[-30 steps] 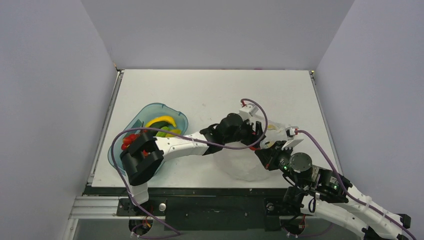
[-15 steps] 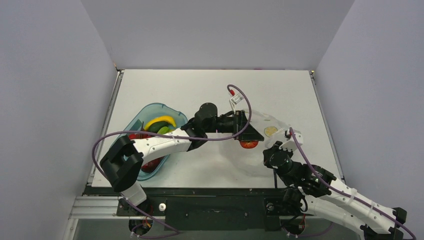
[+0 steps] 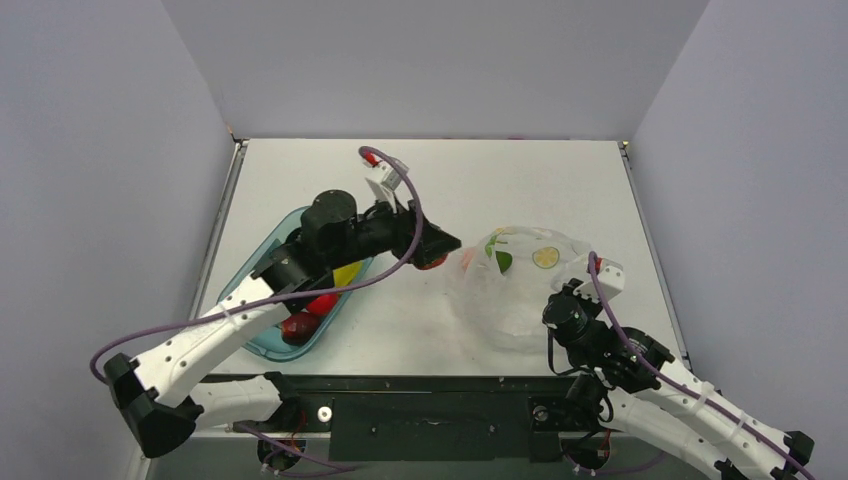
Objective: Take the fake fruits out of the plastic bag
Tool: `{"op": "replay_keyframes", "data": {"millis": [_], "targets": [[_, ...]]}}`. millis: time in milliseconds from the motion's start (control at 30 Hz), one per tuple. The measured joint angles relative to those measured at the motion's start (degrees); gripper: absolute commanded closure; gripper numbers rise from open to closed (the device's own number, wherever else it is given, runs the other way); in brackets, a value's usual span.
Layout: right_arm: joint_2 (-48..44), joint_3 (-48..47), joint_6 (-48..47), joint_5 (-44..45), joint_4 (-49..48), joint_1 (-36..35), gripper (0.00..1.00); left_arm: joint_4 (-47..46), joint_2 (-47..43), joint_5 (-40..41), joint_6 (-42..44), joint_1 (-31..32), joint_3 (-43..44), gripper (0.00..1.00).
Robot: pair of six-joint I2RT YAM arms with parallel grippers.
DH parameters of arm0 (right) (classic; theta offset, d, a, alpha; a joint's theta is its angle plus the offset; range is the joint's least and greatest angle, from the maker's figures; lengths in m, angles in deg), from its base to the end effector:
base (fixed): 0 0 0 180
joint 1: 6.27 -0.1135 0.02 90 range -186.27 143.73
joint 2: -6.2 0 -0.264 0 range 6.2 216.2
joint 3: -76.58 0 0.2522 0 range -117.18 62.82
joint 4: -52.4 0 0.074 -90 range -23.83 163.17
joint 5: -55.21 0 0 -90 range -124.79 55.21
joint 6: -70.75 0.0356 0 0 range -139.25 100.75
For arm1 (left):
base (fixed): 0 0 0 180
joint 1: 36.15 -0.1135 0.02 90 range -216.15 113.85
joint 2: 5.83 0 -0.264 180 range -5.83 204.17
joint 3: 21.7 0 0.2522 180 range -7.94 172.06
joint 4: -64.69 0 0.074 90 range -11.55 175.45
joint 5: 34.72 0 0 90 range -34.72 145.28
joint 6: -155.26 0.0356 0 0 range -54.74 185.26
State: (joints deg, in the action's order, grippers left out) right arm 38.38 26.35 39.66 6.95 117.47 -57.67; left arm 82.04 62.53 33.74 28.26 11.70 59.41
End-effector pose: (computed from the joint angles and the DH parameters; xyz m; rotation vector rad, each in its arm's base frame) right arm 0.0840 0.0672 0.2587 0.4591 2.1073 0.2245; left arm 0.1751 -0.2129 0.4060 0.4920 1.7886 -1.3940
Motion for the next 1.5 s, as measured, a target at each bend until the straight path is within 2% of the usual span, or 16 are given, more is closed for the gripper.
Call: {"op": "replay_keyframes", "data": {"millis": [133,267,433,700,733,767,833,933,1000,1033,1100,1167,1300,1500], "targets": [[-2.6,-0.07,-0.59,-0.13,0.55,0.0,1.0,13.99,-8.35,20.92,6.58,-2.8,-1.49,1.0],[-5.64,-0.2,-1.09,-1.25,0.83,0.0,1.0,20.46,-14.84,38.66,9.03,-6.67,-7.82,1.0],[-8.94,-0.92,-1.68,-3.02,1.25,0.0,1.0,23.93,-15.34,49.09,9.66,-12.72,-15.78,1.0],[-10.08,-1.22,-2.08,-3.72,1.62,0.0,1.0,21.77,-8.37,51.3,7.74,-22.75,-24.55,1.0],[-10.12,-1.27,-2.14,-3.74,1.73,0.0,1.0,21.14,-7.5,51.28,7.48,-23.58,-25.31,0.94],[-10.25,-1.33,-2.25,-3.85,1.81,0.0,1.0,20.55,-6.69,51.23,7.23,-24.2,-25.97,0.66],[-10.62,-1.44,-2.54,-4.11,1.97,0.0,1.0,19.41,-5.57,50.99,7.08,-25.03,-26.8,0.51],[-10.78,-1.77,-3.15,-4.85,1.95,0.0,1.0,17.57,-5.07,50.34,6.97,-26.08,-27.8,0.4],[-10.78,-1.81,-3.82,-5.49,1.97,0.0,1.0,16.44,-5.09,49.99,6.97,-26.75,-28.24,0.29],[-10.78,-1.84,-4.24,-5.97,1.95,0.0,1.0,15.96,-5.16,49.9,6.97,-27.08,-28.5,0.19],[-10.78,-2.05,-4.98,-6.91,1.95,0.0,1.0,15.34,-5.73,49.77,7.17,-27.54,-29.11,0.08],[-10.78,-2.34,-5.9,-7.98,1.95,0.0,1.0,15.08,-6.6,49.66,7.32,-27.85,-29.55,0.03],[-11.98,-2.71,-7.13,-9.62,1.92,0.0,1.0,14.99,-8.87,48.41,7.5,-28.11,-29.62,0.03],[-13.0,-5.86,-9.16,-10.86,2.03,0.0,1.0,15.26,-14.99,39.3,7.67,-28.22,-28.44,0.03]]}}
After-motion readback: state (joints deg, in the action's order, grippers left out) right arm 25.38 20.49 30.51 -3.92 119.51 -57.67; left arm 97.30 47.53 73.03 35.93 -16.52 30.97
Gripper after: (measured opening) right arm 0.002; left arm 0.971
